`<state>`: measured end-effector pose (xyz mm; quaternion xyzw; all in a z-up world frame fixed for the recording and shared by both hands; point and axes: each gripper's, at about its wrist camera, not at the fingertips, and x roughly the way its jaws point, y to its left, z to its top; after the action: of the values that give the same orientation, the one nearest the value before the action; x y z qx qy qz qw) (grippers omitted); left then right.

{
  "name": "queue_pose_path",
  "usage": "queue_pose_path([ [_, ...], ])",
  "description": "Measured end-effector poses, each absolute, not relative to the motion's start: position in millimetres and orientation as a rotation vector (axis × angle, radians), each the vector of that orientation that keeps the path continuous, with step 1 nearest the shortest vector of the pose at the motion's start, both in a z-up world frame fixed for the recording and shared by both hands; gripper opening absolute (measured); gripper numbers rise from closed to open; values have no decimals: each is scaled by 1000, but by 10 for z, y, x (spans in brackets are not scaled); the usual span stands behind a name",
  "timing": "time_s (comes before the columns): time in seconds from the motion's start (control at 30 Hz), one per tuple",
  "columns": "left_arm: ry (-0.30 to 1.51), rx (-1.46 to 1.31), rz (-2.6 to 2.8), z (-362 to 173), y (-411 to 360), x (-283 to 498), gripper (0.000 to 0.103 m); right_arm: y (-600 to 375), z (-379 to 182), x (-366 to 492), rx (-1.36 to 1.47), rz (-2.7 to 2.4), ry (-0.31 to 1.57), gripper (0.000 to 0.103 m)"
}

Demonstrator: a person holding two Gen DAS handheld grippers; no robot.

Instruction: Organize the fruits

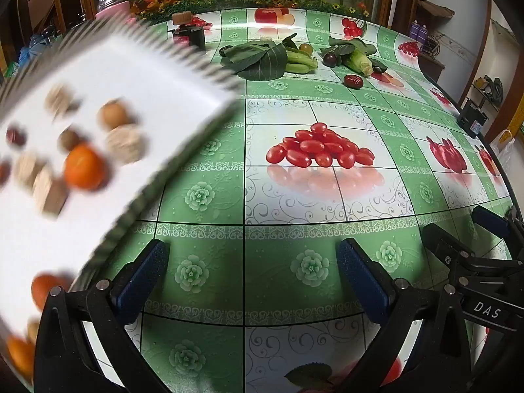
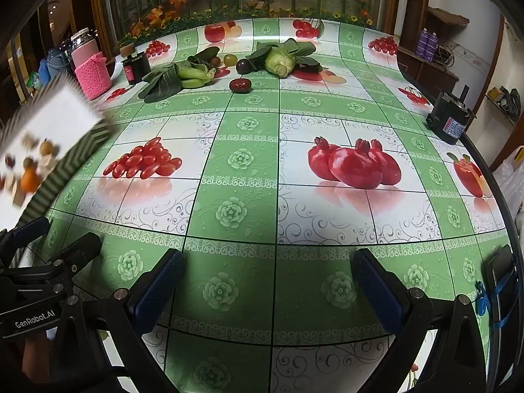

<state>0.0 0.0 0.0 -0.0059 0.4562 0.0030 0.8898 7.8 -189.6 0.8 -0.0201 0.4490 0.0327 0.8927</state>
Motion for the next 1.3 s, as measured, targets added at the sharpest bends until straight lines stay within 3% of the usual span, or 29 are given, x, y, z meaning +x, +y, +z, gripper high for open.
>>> queue_pose_path([
  [1.3,946,-12,6,-12,-18,7,103,-1903,6,82,-42,68,931,103],
])
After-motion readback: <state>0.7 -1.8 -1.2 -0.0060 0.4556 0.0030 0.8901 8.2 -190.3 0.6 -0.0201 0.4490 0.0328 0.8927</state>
